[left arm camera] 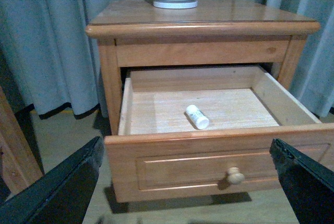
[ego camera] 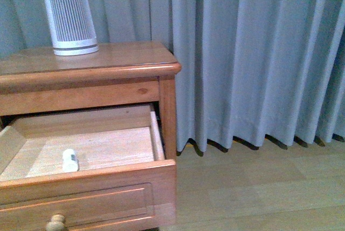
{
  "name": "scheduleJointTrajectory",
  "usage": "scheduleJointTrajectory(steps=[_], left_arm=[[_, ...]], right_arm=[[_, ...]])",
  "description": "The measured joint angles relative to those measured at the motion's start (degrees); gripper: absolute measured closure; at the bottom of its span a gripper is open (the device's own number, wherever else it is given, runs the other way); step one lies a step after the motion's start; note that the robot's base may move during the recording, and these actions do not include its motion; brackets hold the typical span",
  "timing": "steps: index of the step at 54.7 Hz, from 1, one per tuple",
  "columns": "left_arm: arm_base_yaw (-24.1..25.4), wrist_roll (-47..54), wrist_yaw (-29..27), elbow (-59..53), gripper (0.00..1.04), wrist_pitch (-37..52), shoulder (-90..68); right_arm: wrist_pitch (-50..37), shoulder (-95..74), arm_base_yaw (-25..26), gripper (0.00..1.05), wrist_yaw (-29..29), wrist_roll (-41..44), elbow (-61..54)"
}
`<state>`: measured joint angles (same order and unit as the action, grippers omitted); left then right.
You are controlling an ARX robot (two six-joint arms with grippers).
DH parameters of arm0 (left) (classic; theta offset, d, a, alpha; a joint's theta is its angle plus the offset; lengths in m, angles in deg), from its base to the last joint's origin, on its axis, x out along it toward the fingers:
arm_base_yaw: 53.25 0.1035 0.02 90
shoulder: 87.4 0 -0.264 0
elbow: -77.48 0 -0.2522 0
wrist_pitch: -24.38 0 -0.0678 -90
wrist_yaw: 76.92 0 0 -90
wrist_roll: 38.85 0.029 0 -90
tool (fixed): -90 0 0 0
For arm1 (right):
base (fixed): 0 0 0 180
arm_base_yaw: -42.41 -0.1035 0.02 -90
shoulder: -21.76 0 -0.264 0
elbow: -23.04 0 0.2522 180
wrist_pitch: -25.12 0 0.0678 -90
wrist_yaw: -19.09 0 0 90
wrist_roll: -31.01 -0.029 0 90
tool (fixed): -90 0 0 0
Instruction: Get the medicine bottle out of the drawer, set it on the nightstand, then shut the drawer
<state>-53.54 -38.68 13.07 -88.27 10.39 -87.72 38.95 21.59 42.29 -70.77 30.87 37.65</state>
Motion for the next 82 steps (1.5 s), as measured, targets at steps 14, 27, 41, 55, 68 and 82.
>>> scheduleJointTrajectory(steps=[14,27,41,55,68,82], left_arm=[[0.0,0.0,-0.1,0.0,0.07,0.1,0.2],[0.0,0.0,-0.4,0.0,0.07,0.1,0.2],[0.0,0.0,-0.1,0.0,0.07,0.1,0.2],[0.0,0.0,-0.2,0.0,0.07,0.1,0.2],[0.0,0.0,-0.2,0.0,0.07,0.1,0.2],[0.0,0.0,-0.2,0.0,0.07,0.1,0.2]], right_arm=[[0.0,0.0,0.0,0.07,-0.1,0.0,0.0],[0.0,0.0,0.1,0.07,-0.4,0.0,0.0],[-21.2,-23.3,-8.0,0.07,17.0,-0.4,4.0],[-22.8,-61.6,-13.3,0.07,12.2,-6.2,25.4],[-17.9,-85.6,-18.3,0.07,9.7,-9.4,38.9],[-15.7,-101.0,-22.9,0.07,8.0,-11.5,49.4]])
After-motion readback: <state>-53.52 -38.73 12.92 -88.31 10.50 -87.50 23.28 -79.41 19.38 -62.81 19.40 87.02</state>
